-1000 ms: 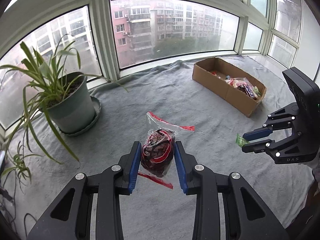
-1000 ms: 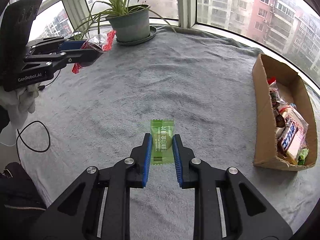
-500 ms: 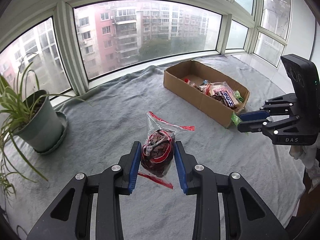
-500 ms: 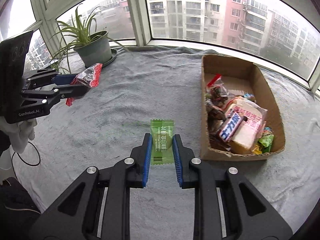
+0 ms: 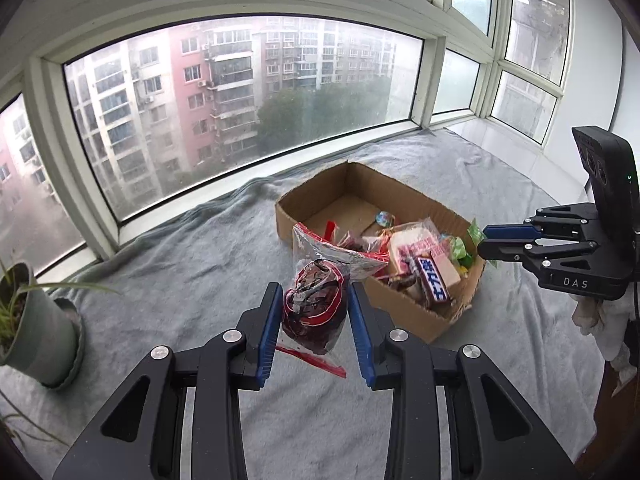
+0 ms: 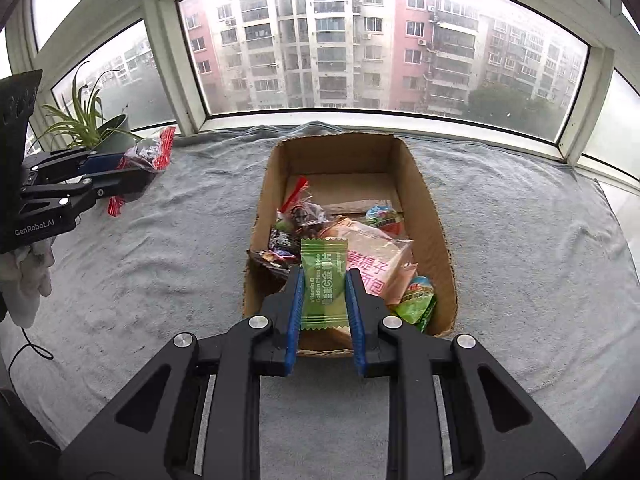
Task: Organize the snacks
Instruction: 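Carry the green candy and red-trimmed bag into the box with both tools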
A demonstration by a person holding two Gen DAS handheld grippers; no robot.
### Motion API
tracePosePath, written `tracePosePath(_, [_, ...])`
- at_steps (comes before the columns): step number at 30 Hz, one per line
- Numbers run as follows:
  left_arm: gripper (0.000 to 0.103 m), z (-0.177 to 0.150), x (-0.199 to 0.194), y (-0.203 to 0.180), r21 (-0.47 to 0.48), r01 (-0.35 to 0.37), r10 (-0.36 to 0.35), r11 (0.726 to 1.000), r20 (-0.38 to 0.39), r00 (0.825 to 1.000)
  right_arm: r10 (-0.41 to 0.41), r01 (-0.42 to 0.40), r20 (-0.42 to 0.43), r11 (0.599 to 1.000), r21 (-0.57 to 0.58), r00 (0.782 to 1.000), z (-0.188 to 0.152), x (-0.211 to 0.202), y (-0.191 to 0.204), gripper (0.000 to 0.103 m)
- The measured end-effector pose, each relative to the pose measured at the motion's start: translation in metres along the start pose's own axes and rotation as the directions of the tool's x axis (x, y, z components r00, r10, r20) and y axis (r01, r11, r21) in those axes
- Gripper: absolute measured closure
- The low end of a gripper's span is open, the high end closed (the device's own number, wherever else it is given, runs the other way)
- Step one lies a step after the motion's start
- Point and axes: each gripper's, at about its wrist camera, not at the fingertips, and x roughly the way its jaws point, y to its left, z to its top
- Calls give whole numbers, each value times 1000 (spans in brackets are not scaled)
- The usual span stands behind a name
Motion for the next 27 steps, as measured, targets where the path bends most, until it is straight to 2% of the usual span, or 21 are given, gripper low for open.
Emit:
tracePosePath(11, [71,50,49,-24,14,13,-14,1000,16,1000,-8,9,-18,999,42,1000,-4,22,-30,81])
tracePosePath(19, [71,58,87,-38,22,24,-23,999,-12,1000,-17,20,-29,996,90,999,-11,36,-54,81])
tracePosePath(27, [71,59,115,-39,-9,32,-33,999,-49,998,-16,20,-29,992,126,999,-7,51,-65,81])
